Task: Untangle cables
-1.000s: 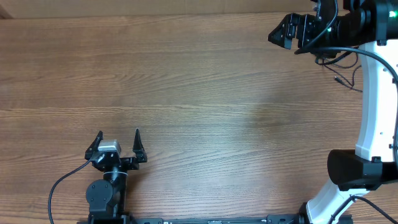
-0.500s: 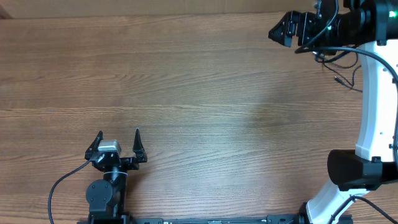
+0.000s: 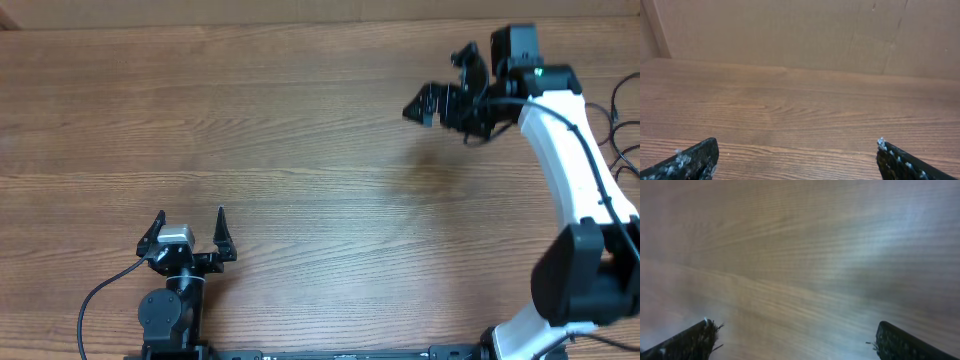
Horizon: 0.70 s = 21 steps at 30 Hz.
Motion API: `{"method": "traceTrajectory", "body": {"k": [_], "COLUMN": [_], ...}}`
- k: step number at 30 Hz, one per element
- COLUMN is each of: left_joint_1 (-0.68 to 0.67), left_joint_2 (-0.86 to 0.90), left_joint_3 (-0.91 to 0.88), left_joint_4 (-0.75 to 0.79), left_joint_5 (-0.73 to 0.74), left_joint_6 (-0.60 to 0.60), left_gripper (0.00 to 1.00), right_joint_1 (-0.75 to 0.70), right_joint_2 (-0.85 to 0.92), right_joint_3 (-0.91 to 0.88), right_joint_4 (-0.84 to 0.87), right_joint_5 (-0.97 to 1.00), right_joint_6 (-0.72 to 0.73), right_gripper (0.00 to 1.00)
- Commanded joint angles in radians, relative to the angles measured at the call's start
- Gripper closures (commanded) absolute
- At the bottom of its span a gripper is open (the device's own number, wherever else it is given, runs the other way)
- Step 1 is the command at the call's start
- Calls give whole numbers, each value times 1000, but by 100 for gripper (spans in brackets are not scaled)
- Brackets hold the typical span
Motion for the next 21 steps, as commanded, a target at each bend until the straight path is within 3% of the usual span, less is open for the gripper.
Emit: {"method": "traceTrajectory", "body": {"k": [1, 21], "left_joint_1": [7, 7], "left_joint_2": [-11, -11], "left_joint_3": [-4, -4], "left_joint_4": [0, 0], "left_joint_5": [17, 17], "left_joint_6": [-19, -19], "left_gripper": [0, 0], "right_joint_1": [5, 5], "right_joint_2": [-166, -856], "right_joint_3": [-135, -950], "right_joint_4": [98, 993], "right_joint_5": [-5, 130], "right_joint_6": [0, -3], "right_gripper": [0, 0]}}
